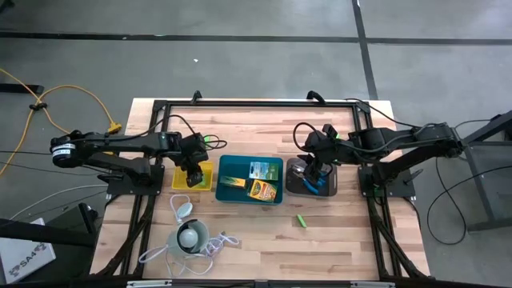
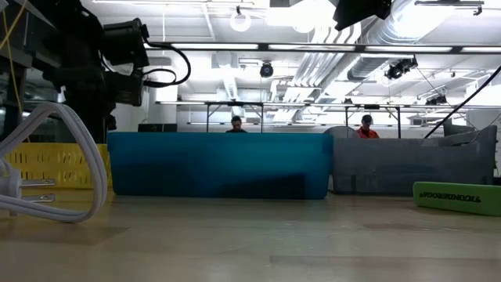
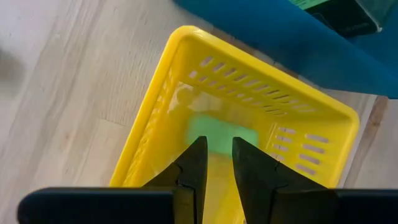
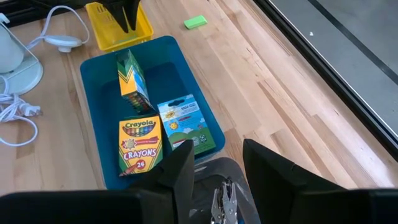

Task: Pick & Place School Supplies
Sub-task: Put the green eraser into the yellow bin

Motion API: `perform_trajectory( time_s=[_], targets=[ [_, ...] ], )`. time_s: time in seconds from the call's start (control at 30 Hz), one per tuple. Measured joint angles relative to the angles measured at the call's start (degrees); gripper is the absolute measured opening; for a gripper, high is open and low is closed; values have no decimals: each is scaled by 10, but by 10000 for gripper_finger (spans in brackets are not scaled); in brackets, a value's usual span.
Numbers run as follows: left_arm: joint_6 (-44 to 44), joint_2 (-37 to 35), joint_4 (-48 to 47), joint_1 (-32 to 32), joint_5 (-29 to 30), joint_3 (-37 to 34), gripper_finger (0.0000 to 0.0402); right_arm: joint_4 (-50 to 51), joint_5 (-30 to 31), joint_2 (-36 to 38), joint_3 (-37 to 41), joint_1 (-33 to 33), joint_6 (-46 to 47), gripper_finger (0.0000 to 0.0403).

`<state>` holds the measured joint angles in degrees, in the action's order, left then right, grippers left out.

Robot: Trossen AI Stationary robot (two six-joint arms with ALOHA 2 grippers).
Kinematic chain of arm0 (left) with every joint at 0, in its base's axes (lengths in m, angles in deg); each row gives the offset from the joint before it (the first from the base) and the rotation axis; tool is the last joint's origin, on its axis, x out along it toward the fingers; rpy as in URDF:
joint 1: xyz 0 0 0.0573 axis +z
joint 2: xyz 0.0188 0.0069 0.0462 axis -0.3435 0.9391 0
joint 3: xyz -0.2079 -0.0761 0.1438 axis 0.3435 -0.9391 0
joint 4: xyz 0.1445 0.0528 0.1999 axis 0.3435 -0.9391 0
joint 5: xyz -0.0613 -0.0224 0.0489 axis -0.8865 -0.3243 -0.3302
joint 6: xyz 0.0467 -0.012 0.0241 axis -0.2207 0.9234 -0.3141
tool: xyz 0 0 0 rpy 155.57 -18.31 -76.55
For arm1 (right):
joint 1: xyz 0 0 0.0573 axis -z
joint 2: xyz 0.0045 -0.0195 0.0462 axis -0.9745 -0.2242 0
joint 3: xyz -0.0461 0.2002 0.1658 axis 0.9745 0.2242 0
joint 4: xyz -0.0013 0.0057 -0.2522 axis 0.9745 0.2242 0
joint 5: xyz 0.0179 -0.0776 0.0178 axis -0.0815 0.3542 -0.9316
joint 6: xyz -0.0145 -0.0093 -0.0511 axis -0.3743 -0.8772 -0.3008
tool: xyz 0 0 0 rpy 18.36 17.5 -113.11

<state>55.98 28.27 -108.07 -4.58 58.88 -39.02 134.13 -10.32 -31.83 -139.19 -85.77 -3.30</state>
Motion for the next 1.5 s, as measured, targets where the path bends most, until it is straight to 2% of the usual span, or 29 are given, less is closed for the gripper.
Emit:
perform_trajectory(
  time_s=[0.37, 0.7, 0.9, 1.07, 1.23, 1.37, 1.5],
  targets=[
    [-3, -2, 0, 0, -2, 2, 72, 0, 0, 0, 0, 0, 0, 128],
    [-18, -60, 8, 0, 4, 47, 72, 0, 0, 0, 0, 0, 0, 128],
    [-3, -93, 17, 1, 50, 57, 72, 0, 0, 0, 0, 0, -3, 128],
    [70, -97, 17, 1, 96, 57, 72, 0, 0, 0, 0, 0, -11, 128],
    [149, -97, 31, 1, 176, 57, 73, 0, 0, 0, 0, 0, -21, 128],
    [200, -97, 46, 1, 198, 57, 73, 0, 0, 0, 0, 0, -21, 128],
    [200, -97, 57, 2, 214, 57, 73, 0, 0, 0, 0, 0, -22, 128]
  ],
)
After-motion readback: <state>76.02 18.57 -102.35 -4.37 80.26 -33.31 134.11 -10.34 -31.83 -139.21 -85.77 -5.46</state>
